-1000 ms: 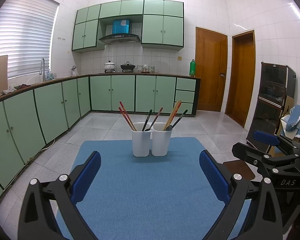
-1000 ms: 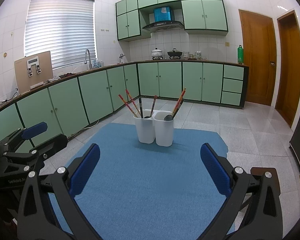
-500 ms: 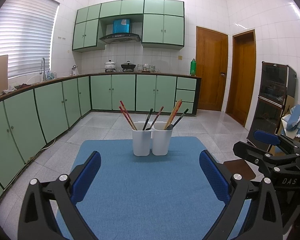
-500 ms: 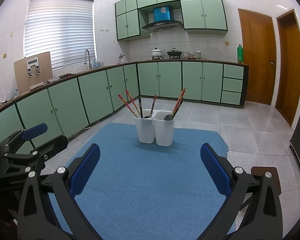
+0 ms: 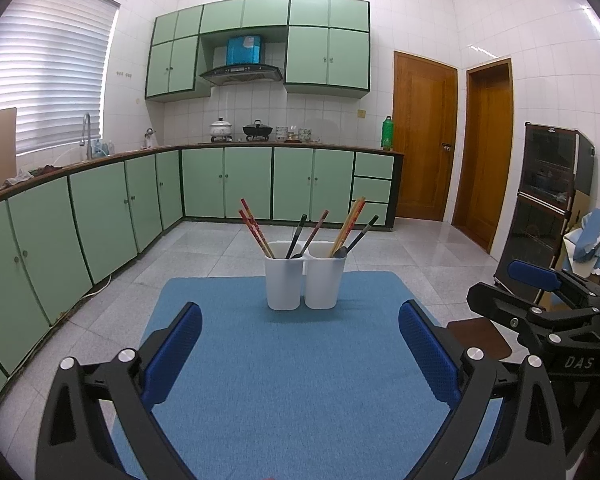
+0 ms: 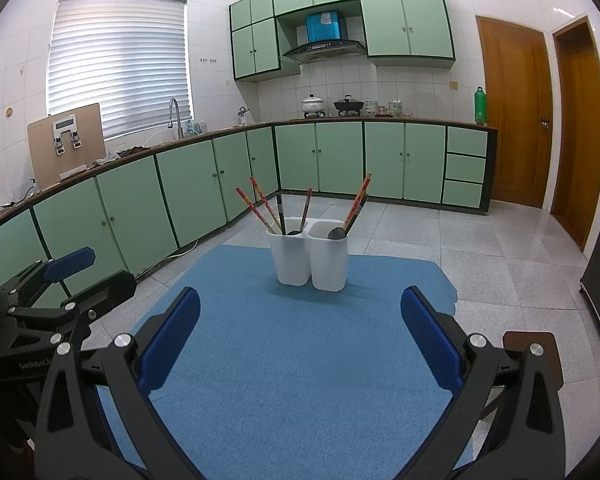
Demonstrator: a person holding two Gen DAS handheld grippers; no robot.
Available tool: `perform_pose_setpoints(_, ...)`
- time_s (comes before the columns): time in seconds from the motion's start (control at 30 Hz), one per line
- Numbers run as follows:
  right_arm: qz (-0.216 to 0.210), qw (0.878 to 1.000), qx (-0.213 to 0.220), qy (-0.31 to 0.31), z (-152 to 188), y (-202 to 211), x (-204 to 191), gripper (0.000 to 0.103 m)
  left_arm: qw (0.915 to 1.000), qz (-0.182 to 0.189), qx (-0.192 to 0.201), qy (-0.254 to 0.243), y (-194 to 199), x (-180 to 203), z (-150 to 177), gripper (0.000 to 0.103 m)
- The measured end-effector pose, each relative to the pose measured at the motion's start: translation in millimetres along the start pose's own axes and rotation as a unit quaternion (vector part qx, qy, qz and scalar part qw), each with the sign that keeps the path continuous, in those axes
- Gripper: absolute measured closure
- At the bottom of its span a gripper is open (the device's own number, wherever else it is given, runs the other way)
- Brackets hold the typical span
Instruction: Organize utensils
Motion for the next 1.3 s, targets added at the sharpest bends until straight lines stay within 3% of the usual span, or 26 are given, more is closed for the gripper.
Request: perform_pose_setpoints(1.3,0.000,1.000,-0.001,-0.002,1.4,-3.2,0.3,0.006,1.0000,0.000,0.000,-0.002,0.9,2.6,-2.4,0.006)
Point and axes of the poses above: each gripper's, at about its wrist camera, not at the fingertips, and y roughly against the way its jaws point, x to its right, z to its underside, the point moved 6 cm from there along -y, roughly the way its jaws point, and after that the axes turned 6 degrees about -x, right-handed, at the moved point
